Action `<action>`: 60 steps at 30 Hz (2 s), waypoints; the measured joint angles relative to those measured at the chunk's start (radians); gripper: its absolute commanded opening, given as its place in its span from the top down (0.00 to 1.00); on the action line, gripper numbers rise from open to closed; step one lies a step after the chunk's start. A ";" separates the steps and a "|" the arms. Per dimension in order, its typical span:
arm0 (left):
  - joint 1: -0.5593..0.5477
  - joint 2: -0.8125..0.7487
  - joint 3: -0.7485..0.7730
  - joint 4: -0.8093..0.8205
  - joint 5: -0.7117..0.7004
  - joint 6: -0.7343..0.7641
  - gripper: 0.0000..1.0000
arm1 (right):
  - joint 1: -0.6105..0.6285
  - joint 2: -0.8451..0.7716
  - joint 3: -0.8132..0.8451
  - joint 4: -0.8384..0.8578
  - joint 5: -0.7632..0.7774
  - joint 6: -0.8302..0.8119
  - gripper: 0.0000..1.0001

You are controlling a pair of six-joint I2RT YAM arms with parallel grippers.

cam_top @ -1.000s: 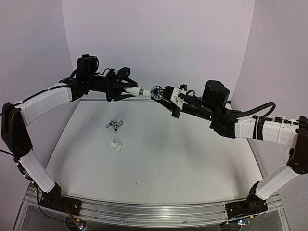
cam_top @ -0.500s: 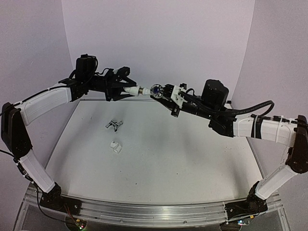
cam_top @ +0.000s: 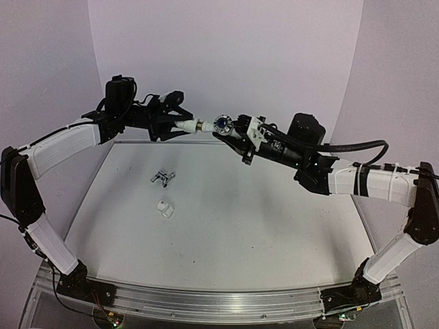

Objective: Install the water faucets

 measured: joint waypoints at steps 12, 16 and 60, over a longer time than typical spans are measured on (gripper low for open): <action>0.000 -0.021 0.008 0.024 0.006 0.006 1.00 | 0.000 0.040 -0.018 0.158 -0.012 0.110 1.00; 0.000 -0.026 0.008 0.031 0.006 0.006 1.00 | 0.000 0.053 -0.018 0.201 -0.024 0.147 1.00; 0.002 -0.068 -0.034 0.140 -0.030 0.105 1.00 | -0.031 0.164 0.083 0.340 -0.173 0.615 1.00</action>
